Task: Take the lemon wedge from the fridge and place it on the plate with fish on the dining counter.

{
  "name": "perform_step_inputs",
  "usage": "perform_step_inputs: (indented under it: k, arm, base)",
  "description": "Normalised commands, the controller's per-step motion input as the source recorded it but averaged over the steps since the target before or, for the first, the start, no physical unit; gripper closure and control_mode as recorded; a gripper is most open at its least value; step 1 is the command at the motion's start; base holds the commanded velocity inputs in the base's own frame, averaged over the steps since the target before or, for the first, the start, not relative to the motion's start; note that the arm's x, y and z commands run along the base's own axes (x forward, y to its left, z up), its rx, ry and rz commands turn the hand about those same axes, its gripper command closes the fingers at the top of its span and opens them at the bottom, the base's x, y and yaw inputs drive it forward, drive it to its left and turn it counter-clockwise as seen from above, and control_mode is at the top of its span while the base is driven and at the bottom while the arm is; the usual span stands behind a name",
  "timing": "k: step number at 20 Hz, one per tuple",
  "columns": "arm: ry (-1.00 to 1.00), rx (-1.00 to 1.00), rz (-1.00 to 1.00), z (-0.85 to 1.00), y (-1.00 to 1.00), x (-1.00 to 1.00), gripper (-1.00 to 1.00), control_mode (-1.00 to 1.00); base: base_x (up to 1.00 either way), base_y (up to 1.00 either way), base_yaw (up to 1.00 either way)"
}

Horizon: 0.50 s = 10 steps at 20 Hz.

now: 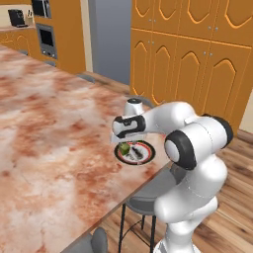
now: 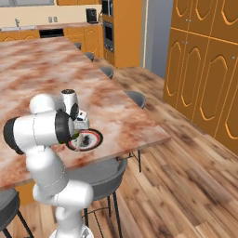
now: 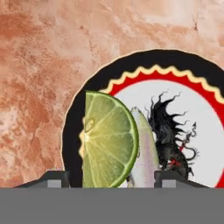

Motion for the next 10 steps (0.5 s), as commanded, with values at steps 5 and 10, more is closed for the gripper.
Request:
perform_step_inputs:
  k: [5,10]
  arm:
    - [-0.24,0.00,0.00,0.71,0.05,-0.93,-1.00,-1.00]
    - [-0.29,0.00,-0.01,0.41,0.00,-1.00,-1.00,-1.00]
  base:
    - [0.00,0.00,0.00]
    - [0.00,0.00,0.00]
